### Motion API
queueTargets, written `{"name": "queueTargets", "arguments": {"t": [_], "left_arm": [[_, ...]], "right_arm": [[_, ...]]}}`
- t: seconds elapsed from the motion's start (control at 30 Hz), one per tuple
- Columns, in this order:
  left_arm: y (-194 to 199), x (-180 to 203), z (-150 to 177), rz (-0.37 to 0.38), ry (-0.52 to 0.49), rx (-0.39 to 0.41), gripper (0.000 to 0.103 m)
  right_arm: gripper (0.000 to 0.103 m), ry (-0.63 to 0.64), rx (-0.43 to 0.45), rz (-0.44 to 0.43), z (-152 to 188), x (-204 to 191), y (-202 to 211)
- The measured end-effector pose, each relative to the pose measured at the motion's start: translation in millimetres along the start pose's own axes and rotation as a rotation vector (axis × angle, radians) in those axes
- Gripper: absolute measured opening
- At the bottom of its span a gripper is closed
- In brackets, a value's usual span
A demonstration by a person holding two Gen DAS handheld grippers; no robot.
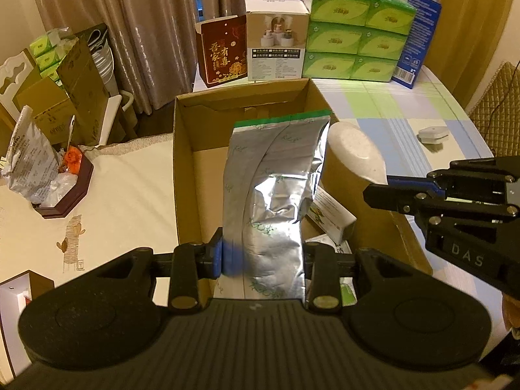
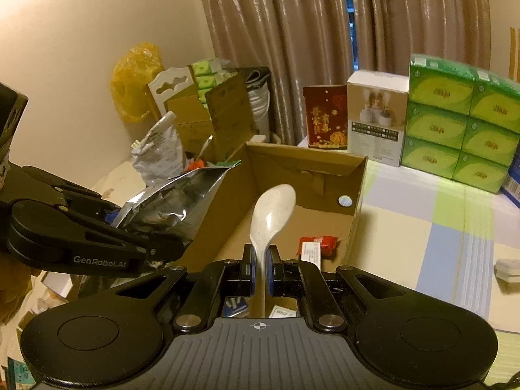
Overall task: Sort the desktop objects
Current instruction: 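Lift the foil pouch and spoon and carry both over the cardboard box, then lower the pouch and spoon into the cardboard box and open both tools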
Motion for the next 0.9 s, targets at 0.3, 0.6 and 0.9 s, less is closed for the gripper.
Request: {"name": "queueTargets", "arguments": {"t": [0.3,0.6,0.9], "left_arm": [[-23.0,-7.6,-17.2,0.019,0.038,0.002,0.033],[-19.8,-17.0,-18.4,-0.001,0.059,0.033,0.033],[-13.0,-16.5,-8.3,-0.024,0.057,0.044,0.048]], "right_arm": [[0.003,-0.030,-0.013,-0.007,-8.7,15.3,-24.6],[0.004,-0.051,-0.029,-0.025,-7.1,20.7,-37.0],[0.016,-0.073,0.030,-0.065,-13.1,23.8,-22.6]]}}
Point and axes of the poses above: each gripper's, at about its wrist camera, not at the fingertips, and y roughly against the way its jaws point, x to its right, z to its underside, the point moved 8 cm from there along -y, roughly the way its jaws point, and after that the axes turned 15 degrees about -x, right-handed, at the moved point
